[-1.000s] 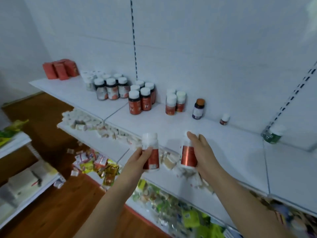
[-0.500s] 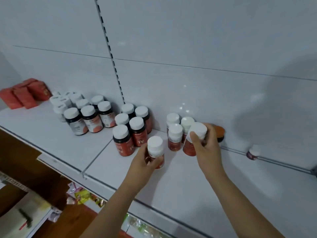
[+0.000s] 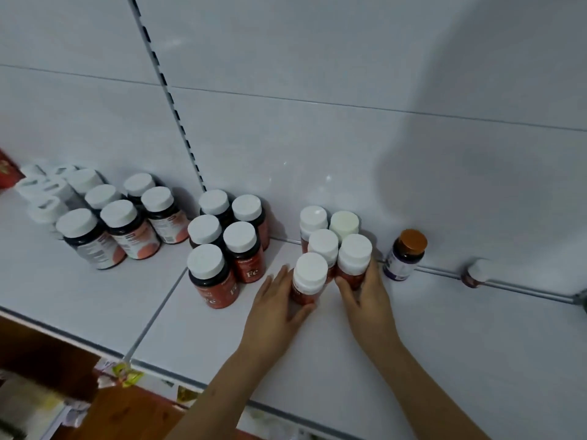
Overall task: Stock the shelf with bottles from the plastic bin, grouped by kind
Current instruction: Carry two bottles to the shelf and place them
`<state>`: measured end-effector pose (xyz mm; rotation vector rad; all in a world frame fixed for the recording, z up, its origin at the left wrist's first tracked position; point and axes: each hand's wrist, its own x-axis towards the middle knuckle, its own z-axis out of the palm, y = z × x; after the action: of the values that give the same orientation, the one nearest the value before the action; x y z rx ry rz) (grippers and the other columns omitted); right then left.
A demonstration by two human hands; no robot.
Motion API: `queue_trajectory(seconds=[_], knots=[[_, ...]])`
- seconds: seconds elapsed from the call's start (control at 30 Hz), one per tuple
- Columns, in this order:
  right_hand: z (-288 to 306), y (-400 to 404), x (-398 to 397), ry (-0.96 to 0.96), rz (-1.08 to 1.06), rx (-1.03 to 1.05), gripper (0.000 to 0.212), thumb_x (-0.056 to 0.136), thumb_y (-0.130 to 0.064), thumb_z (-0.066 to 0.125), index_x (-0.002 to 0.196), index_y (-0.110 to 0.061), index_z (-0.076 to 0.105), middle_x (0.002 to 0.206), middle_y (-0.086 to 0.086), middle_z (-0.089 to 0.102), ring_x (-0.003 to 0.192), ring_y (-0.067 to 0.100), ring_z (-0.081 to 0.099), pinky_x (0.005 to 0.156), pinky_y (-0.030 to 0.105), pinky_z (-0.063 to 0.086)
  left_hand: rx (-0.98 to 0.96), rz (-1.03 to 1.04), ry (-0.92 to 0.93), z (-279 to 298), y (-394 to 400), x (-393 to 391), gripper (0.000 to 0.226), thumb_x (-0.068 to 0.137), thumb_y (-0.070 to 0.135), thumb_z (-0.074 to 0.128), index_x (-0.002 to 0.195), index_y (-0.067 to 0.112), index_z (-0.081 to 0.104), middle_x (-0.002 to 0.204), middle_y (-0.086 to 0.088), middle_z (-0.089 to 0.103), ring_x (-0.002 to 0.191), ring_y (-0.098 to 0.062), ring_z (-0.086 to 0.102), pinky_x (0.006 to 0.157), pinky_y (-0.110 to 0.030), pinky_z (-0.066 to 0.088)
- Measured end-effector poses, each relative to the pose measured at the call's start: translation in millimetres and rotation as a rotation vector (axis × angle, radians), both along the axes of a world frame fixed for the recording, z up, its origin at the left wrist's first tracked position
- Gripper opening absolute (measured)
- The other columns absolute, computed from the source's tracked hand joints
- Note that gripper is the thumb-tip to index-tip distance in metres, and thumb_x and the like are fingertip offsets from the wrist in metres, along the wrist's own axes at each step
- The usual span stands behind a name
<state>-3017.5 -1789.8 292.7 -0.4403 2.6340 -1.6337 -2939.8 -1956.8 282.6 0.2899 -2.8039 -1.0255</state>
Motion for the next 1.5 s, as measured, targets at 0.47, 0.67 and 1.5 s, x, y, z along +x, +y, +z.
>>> queue_trajectory(seconds=[0.47, 0.67, 1.5], knots=[[52.3, 2.1, 118.0, 0.077, -0.411, 0.146, 0.057, 0.101, -0.036, 0.049, 0.151, -0.018, 0.031, 0.152, -0.001, 0.039, 0.137, 0.015, 0.041, 0.114, 0.035, 0.035, 0.157, -0.140, 0.087, 15.3, -11.9, 70.7, 0.073, 0.087, 0.021, 0.069, 0.149, 0.009, 0.032, 0.145, -0.006, 0.040, 0.135, -0.022, 0.037, 0.110, -0.026, 0.028], [69.2, 17.9, 208.2, 0.173, -0.485, 0.212, 0.047, 0.103, -0.035, 0.046, 0.147, -0.021, 0.040, 0.145, -0.011, 0.045, 0.131, 0.000, 0.041, 0.111, 0.020, 0.033, 0.148, -0.418, 0.142, 9.4, 22.1, 144.8, 0.047, 0.088, 0.023, 0.066, 0.132, 0.023, 0.049, 0.127, 0.007, 0.048, 0.116, -0.008, 0.048, 0.096, -0.019, 0.037], [92.2, 441.2, 564.2, 0.016, -1.162, 0.455, 0.061, 0.102, -0.052, 0.035, 0.154, -0.021, 0.028, 0.157, -0.003, 0.033, 0.144, 0.011, 0.027, 0.112, 0.020, 0.017, -0.062, -1.394, 0.042, 8.2, 435.2, 352.2, 0.069, 0.090, 0.067, 0.035, 0.150, 0.031, 0.033, 0.152, 0.012, 0.035, 0.142, -0.009, 0.030, 0.116, -0.035, 0.032]])
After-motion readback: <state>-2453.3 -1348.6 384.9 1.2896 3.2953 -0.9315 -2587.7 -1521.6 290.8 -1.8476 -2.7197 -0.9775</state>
